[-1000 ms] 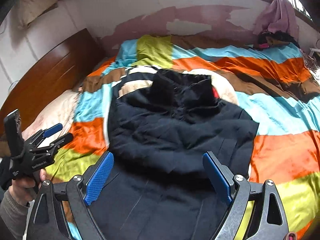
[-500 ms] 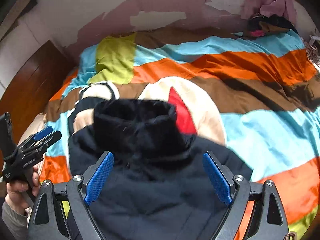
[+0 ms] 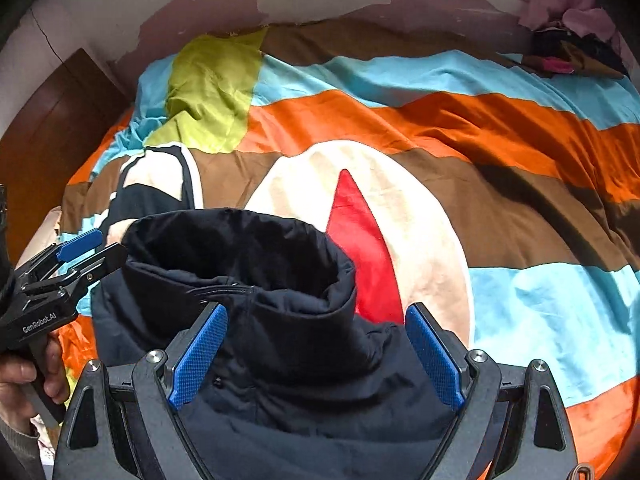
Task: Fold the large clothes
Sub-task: 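Move both tools to the jacket collar and close them on it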
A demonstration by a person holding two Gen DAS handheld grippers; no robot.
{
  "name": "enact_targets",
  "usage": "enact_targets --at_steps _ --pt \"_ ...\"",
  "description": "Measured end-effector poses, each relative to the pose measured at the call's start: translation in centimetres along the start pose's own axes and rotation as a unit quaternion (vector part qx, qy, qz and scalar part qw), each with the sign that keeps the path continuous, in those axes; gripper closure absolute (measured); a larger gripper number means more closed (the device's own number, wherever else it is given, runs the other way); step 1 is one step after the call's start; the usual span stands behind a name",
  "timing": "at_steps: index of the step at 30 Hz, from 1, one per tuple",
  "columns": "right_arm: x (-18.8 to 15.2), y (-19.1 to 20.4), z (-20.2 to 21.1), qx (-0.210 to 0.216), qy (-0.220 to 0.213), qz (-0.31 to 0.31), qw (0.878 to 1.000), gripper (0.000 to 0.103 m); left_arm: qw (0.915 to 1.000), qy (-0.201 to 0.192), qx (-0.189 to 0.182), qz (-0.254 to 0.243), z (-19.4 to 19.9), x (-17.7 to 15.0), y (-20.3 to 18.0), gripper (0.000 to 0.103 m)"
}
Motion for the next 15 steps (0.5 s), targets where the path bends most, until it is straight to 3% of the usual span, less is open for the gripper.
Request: enact_targets --at_steps 2,5,10,11,13,15 --pt "0.1 -0.4 -0.5 0.001 0.004 -0.002 1.000 0.013 0.9999 0.011 -0.001 -0.003 -0.9 0.0 -0.1 0.057" --pt "0.2 -1.3 -1.5 0.001 0.009 -0.015 1.000 0.017 0.9997 0.023 0.002 -0.002 -1.9 0.0 -0.2 0.063" --pt "0.7 -1.7 -2.3 0.014 0.012 -0.029 0.999 0.060 0.9996 0.029 -0.003 0.003 -2.7 0.0 -0.3 0.083" --pt "0.7 -1.5 -2.5 0.017 0.014 -0.027 0.999 0.064 0.9996 0.029 -0.001 -0.001 -2.7 -0.1 -0.4 0.085" --pt "0.5 -1.0 -2.9 0.016 0.020 -0.015 1.000 0.087 0.9996 0.025 0.000 -0.012 -2.4 -0.3 -0.7 0.091" --pt "0.3 -0.5 -2.5 0.011 0.009 0.000 1.000 0.091 0.9996 0.017 -0.004 -0.020 -1.8 -0.7 -0.8 0.092"
Point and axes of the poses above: each gripper's, at about its wrist camera, not at the fingertips, and z roughly against the way its jaws point, y to its left, x to its top, the point moved 4 cm from there along -z, roughly the way its jaws point, and after that the axes turned 1 degree about -x, right-handed, at the moved point
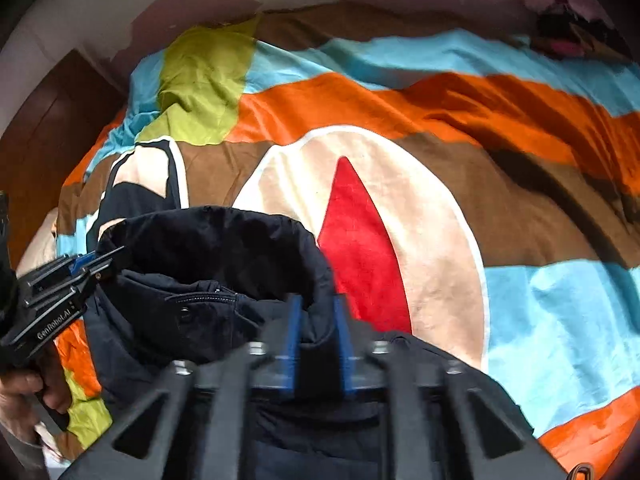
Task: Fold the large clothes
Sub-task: 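Move both tools to the jacket collar and close them on it, then lift the collar with both tools and fold it over onto the hem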
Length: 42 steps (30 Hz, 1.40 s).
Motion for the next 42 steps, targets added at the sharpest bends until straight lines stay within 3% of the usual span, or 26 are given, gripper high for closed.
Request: enact_targets --at_steps 5,11,14,21,27,34,38,42 --pt "-1.8 1.3 2.5 0.009 -0.025 0.040 0.999 0.094 0.9993 -0.029 -0.025 -0.003 2.4 -1.8 0.3 0.094" --pt "-7.4 1.8 7.8 0.065 -0.078 0.044 0.994 0.096 0.9933 -0.095 -0.059 0.027 7.4 -7.0 2.3 0.096" --pt "-10.9 1.4 9.2 0.085 -0.095 0.034 0.991 0.096 0.9922 -0.108 -0.054 0.031 8.8 -11.0 2.8 0.096" --pt "-18.2 2.6 10.2 0.110 -0.107 0.008 0.988 0.097 0.9924 -0.121 -0.019 -0.010 11.0 -19.7 0.4 0.098" --pt "-23.3 3.0 8.2 0.100 -0.088 -0.001 0.991 0.096 0.9932 -0.110 0.006 -0.036 9.3 -24.8 -0.5 0.098" --pt "-23.3 3.1 2.9 0.046 -0.057 0.009 0.997 0.097 0.9962 -0.080 0.027 -0.019 6.0 -25.5 0.6 0.098" --pt "-22.8 3.0 1.0 0.020 -0.045 0.019 0.999 0.097 0.9928 -0.116 0.026 -0.014 8.7 -24.4 0.6 0.098" --pt "-23.3 2.8 0.7 0.016 -0.046 0.030 0.998 0.096 0.9878 -0.147 0.021 -0.048 10.8 -22.8 -1.1 0.098"
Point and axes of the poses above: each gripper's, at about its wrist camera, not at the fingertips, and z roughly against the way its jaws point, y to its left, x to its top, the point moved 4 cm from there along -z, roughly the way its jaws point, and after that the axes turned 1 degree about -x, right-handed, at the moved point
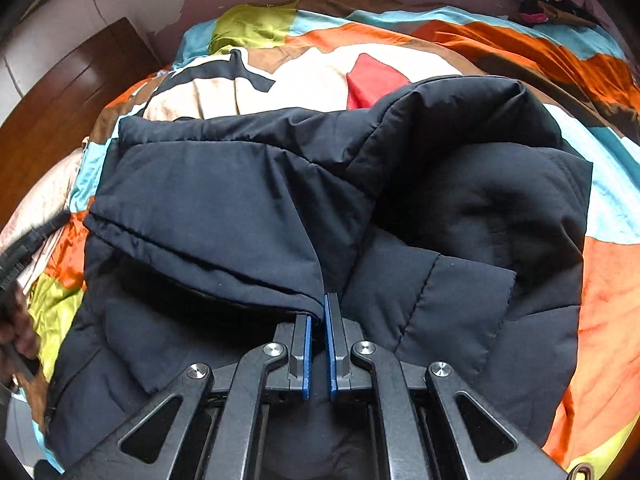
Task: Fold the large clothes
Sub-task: 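Lift the collar with both tools and fold it over onto the hem, then press the folded collar flat onto the jacket with both tools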
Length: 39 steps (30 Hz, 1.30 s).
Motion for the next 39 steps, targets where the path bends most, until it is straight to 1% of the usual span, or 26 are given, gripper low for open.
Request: enact_targets --at_steps 2,7,10,11,12,13,15,16,17,18,19,20,21,22,24,26,28,30,32,35,39 --pt "-0.3 0.2 0.4 0.005 -0.003 0.008 1.000 0.093 0.9997 0.002 -0.010 -0.021 -0.5 1.0 -1.4 0.098" --pt "-1.3 0.5 3.3 0.009 -0.012 0.019 1.000 0.092 0.9983 0.026 -0.029 -0.043 -3.3 2.3 -3.9 0.098" --pt "-1.3 1.4 6.0 0.010 -0.035 0.043 0.998 0.091 0.9982 0.016 -0.042 -0.040 -3.8 3.4 -4.3 0.098" --pt "-0.8 2.0 7.2 0.013 -0.052 0.053 0.997 0.088 0.9983 0.013 -0.046 -0.035 -3.9 4.0 -4.3 0.098" --pt "-0.2 2.4 7.7 0.017 -0.062 0.056 0.996 0.078 0.9983 0.012 -0.049 -0.029 -4.0 4.5 -4.3 0.098" --pt "0.8 3.0 8.5 0.026 -0.080 0.056 0.995 0.071 0.9982 0.014 -0.054 -0.020 -4.3 5.1 -4.1 0.098" --pt "2.7 3.9 9.0 0.033 -0.109 0.053 0.992 0.044 0.9975 0.029 -0.064 0.003 -5.2 5.6 -3.7 0.098" --pt "3.8 4.3 8.8 0.029 -0.120 0.049 0.991 0.040 0.9971 0.035 -0.067 0.010 -5.7 5.8 -3.7 0.098" --pt "4.3 4.5 8.4 0.025 -0.122 0.046 0.991 0.040 0.9967 0.044 -0.066 0.016 -6.2 5.7 -3.6 0.098" --pt "5.0 4.9 7.4 0.028 -0.116 0.044 0.992 0.044 0.9962 0.054 -0.064 0.023 -6.9 5.4 -3.5 0.098" --pt "5.4 5.1 6.5 0.031 -0.110 0.042 0.993 0.064 0.9958 0.060 -0.063 0.028 -7.3 5.1 -3.4 0.098" --pt "5.9 5.5 5.2 0.027 -0.102 0.042 0.994 0.075 0.9952 0.068 -0.062 0.034 -7.8 4.7 -3.2 0.098" --pt "6.0 5.6 4.3 0.023 -0.095 0.045 0.994 0.092 0.9949 0.072 -0.060 0.038 -8.2 4.4 -3.0 0.098" --pt "6.2 5.8 3.3 0.015 -0.089 0.047 0.995 0.093 0.9947 0.073 -0.058 0.042 -8.5 4.1 -2.8 0.098" --pt "6.4 5.9 1.7 0.008 -0.091 0.046 0.995 0.093 0.9944 0.075 -0.057 0.048 -9.0 3.3 -2.6 0.098" --pt "6.3 5.7 0.5 0.011 -0.087 0.039 0.995 0.093 0.9945 0.076 -0.055 0.047 -9.3 2.7 -2.8 0.098" --pt "5.9 5.5 -0.8 0.009 -0.074 0.037 0.997 0.094 0.9948 0.079 -0.051 0.039 -9.7 2.1 -2.9 0.098" --pt "5.3 5.1 -2.2 0.000 -0.058 0.044 0.997 0.097 0.9949 0.079 -0.050 0.036 -10.0 1.6 -2.9 0.098" --pt "4.6 4.4 -3.2 -0.005 -0.047 0.046 0.998 0.098 0.9948 0.079 -0.052 0.036 -10.2 1.2 -2.8 0.098" --pt "4.1 3.8 -3.8 0.002 -0.043 0.034 0.998 0.100 0.9950 0.077 -0.054 0.034 -10.6 0.6 -2.7 0.098" --pt "3.6 3.7 -4.6 0.001 -0.037 0.037 0.999 0.101 0.9964 0.072 -0.042 0.012 -11.0 0.1 -3.3 0.098"
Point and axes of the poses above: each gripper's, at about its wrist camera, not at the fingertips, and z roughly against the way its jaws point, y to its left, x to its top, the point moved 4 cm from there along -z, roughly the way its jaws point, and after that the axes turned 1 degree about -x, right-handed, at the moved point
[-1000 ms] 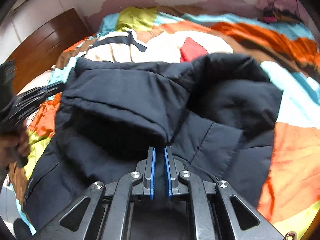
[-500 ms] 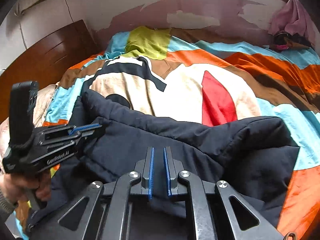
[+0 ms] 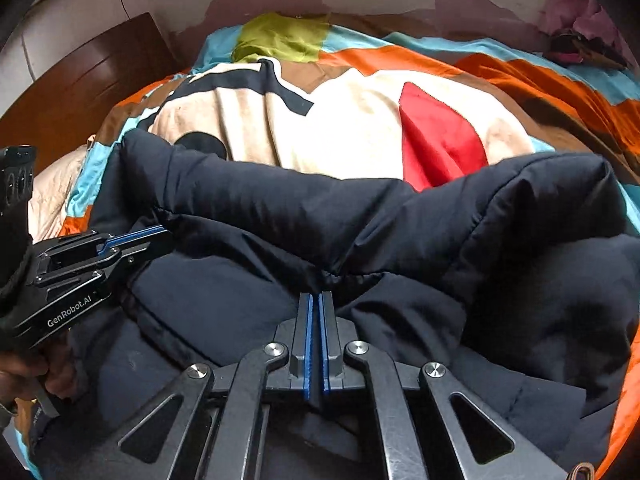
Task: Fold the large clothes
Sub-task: 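Press the folded collar flat onto the jacket with both tools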
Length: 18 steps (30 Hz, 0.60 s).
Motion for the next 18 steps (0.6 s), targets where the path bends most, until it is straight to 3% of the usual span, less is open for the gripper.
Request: enact_targets --at_steps 9,18 --pt "-0.4 -0.2 -0.8 -0.005 0.011 -0.013 1.000 0.101 0.9999 0.009 0.007 0.011 -0.8 -0.4 0.0 0.098" --pt "-1.0 0.0 0.6 0.003 0.002 -0.028 1.000 0.097 0.9998 0.005 0.016 0.005 0.8 -0.9 -0.5 0.097"
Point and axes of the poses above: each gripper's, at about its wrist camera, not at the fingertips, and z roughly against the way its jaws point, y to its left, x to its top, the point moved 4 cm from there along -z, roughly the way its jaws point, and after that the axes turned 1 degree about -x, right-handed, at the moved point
